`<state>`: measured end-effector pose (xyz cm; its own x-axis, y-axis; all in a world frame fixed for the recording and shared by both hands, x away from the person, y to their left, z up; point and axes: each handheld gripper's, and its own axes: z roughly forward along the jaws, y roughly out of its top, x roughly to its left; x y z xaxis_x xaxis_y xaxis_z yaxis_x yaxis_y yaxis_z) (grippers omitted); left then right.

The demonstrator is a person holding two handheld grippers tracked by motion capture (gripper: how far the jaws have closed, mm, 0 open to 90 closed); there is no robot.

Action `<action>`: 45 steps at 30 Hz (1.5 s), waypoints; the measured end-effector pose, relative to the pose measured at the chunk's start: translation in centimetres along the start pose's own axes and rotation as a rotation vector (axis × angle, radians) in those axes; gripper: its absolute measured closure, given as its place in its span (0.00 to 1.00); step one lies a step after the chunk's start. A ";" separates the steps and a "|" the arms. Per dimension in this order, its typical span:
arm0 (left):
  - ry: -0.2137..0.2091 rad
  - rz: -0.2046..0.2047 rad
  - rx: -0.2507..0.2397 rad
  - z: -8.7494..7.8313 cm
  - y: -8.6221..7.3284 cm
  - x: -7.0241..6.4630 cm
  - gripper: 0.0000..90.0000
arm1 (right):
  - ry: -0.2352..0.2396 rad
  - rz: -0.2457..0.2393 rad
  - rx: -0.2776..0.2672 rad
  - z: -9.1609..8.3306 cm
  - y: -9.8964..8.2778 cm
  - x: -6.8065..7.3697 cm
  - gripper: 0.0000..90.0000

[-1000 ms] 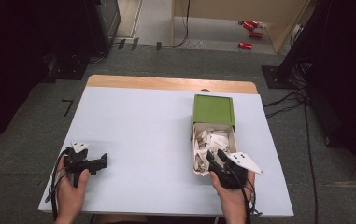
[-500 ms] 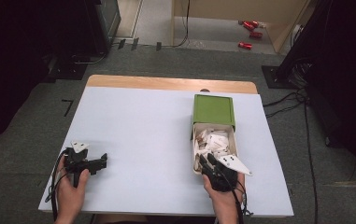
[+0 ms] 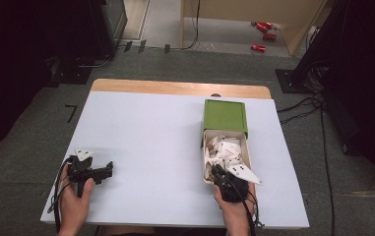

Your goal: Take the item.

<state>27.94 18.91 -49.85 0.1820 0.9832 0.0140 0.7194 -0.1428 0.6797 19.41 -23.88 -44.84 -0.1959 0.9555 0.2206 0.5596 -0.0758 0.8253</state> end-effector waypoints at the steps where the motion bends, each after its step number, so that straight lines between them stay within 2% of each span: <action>1: 0.000 0.000 0.000 0.0 0.0 0.0 0.00 | 0.003 0.002 -0.005 -0.1 0.0 -0.1 0.96; 4: 0.001 0.000 0.000 0.0 0.0 0.0 0.00 | 0.004 0.008 -0.015 -0.4 0.2 -0.2 1.00; 16: 0.001 0.001 0.000 0.0 0.0 0.0 0.00 | 0.019 0.018 -0.063 -1.5 0.9 -0.6 1.00; 29: 0.000 0.001 0.001 0.0 0.0 0.0 0.00 | 0.023 0.046 -0.131 -3.7 2.3 -1.6 1.00; 45: 0.000 0.000 0.001 0.0 0.0 0.0 0.00 | -0.006 0.058 -0.188 -5.6 3.5 -2.7 1.00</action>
<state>27.95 18.92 -49.85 0.1820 0.9832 0.0143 0.7198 -0.1432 0.6792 17.32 -28.32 -39.65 -0.1625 0.9496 0.2681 0.4091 -0.1824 0.8941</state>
